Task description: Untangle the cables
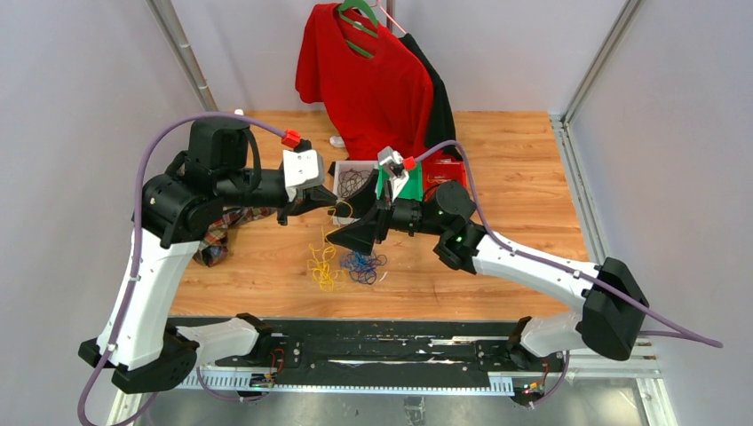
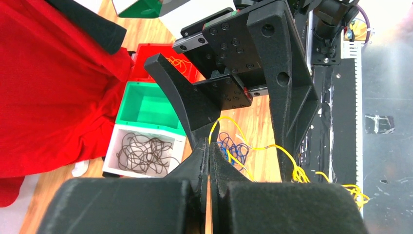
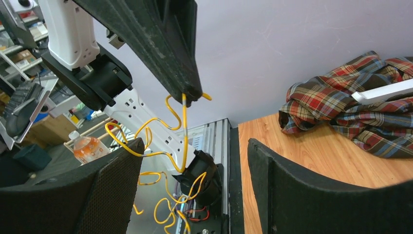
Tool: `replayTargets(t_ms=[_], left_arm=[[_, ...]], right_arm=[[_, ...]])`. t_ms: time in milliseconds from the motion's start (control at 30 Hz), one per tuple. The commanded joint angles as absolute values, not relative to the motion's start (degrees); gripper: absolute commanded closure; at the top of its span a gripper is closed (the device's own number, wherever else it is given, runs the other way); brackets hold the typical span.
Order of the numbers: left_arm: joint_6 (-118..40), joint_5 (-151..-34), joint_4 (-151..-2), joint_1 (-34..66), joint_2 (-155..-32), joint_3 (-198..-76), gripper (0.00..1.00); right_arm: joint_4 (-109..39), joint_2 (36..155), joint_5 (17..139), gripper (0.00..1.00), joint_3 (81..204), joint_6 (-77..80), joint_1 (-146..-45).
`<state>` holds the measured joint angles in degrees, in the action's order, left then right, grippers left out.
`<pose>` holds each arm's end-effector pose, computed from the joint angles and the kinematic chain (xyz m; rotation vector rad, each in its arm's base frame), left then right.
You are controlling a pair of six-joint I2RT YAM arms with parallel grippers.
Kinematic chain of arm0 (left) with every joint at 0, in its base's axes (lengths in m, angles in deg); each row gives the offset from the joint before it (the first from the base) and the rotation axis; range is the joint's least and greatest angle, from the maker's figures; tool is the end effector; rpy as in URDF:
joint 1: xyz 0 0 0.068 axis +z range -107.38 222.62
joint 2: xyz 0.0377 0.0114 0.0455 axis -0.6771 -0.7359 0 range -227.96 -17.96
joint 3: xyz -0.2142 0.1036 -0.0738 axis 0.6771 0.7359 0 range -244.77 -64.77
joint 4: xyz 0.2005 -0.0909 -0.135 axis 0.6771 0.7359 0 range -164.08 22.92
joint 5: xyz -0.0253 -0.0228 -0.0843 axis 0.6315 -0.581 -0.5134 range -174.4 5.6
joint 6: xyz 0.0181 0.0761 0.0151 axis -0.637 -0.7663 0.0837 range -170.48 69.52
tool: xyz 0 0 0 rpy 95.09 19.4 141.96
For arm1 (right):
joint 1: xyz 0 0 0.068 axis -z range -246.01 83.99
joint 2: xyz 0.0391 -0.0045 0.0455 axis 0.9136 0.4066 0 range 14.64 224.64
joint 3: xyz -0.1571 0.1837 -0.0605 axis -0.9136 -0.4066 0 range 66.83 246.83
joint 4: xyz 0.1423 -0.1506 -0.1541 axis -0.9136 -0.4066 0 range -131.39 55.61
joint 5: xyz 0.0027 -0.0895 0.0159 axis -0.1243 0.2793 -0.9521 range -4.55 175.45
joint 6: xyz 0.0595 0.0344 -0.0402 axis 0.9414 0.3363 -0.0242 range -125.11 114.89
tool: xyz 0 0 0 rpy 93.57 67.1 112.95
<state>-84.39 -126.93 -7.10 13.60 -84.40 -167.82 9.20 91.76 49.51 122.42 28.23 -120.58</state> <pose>0.1436 -0.1326 0.4623 1.4071 1.4554 -0.7199 0.1605 0.2950 0.3627 -0.8646 1.1761 1.6621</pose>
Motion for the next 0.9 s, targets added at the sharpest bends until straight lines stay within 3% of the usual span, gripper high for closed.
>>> replayTargets(t_ms=[0, 100, 400, 700, 867], left_arm=[[-85.3, -127.3, -7.3, 13.3, -84.1, -167.9, 1.00], [-84.3, -128.3, -7.2, 13.3, -84.4, -168.6, 1.00], [-84.1, -125.9, -8.1, 13.2, -83.7, -167.7, 1.00], [-77.9, -124.8, -14.7, 13.3, -84.2, -164.9, 1.00], [-74.8, -125.3, -17.3, 13.3, -84.1, -165.5, 1.00]], right_arm=[[16.3, 92.6, 52.7, 0.23, 120.8, 32.9, -121.3], [15.3, 94.3, 56.8, 0.23, 121.6, 35.1, -121.3], [37.2, 98.4, 57.0, 0.22, 116.6, 44.3, -121.7], [21.5, 92.5, 64.1, 0.24, 118.3, 32.5, -123.6], [16.4, 97.7, 62.9, 0.35, 124.6, 31.3, -123.9]])
